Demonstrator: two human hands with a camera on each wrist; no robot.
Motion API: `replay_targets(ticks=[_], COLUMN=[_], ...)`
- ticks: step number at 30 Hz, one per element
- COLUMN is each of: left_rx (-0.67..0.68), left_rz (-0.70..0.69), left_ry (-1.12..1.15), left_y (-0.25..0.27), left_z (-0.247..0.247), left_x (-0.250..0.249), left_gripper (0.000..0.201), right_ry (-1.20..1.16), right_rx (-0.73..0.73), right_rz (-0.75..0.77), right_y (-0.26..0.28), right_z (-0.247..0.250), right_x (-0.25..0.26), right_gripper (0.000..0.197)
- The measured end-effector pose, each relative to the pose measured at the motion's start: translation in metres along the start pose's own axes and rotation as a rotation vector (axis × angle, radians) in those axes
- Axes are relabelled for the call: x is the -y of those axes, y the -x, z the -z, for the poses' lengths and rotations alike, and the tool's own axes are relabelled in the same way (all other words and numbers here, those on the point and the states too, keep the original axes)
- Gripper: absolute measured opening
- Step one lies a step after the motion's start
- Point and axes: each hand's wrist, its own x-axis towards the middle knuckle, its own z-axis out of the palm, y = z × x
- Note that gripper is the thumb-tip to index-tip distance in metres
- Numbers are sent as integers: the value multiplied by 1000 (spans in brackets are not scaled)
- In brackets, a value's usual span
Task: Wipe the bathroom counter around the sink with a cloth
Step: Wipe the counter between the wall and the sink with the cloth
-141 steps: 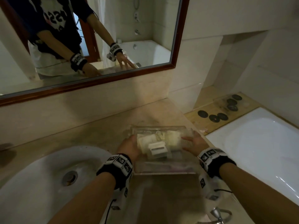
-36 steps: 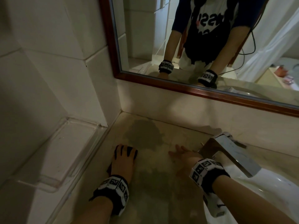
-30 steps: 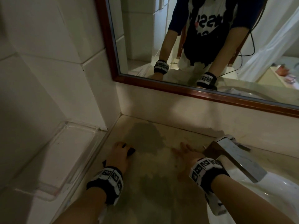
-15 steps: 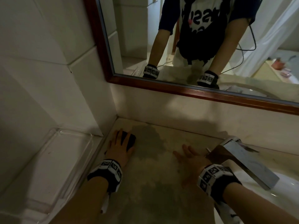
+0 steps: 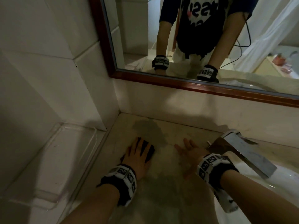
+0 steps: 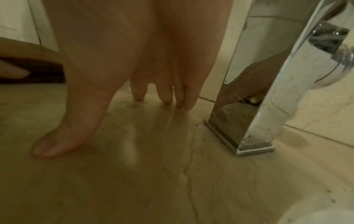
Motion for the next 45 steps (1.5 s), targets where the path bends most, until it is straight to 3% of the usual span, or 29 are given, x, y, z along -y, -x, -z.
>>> replay_targets(ticks=[2, 8, 11, 15, 18, 23, 30, 33, 35, 40, 42, 45], left_rx=[22, 102, 48, -108, -191, -24, -50, -17, -20, -18, -59, -237], left_rz=[-43, -101, -106, 49, 202, 317, 215, 107, 33, -94, -105, -80], left_ry=[15, -70, -133, 18, 123, 224, 181, 107, 80, 78, 129, 335], left_y=[10, 16, -1, -30, -47, -53, -58, -43, -33, -18, -22, -30], left_z=[-7, 7, 38, 83, 90, 67, 55, 45, 33, 22, 32, 64], left_x=[-18, -35, -28, 5, 31, 43, 32, 2, -22, -45, -39, -22], left_gripper=[66, 58, 54, 62, 72, 69, 66, 84, 59, 57, 56, 50], right_ry=[10, -33, -44, -37, -50, -64, -58, -54, -49, -43, -59, -98], right_rx=[7, -29, -14, -10, -6, 2, -22, -9, -4, -9, -27, -30], right_rz=[-12, -10, 12, 41, 32, 46, 50, 40, 42, 58, 57, 79], right_y=[1, -2, 1, 2, -1, -2, -10, -10, -7, -2, -2, -1], right_z=[1, -4, -2, 2, 0, -3, -10, -9, -6, -2, -4, -3], right_x=[1, -1, -2, -1, -2, -6, -11, -10, -9, -8, -9, -9], right_gripper=[123, 123, 121, 119, 122, 121, 122, 122, 121, 120, 120, 119])
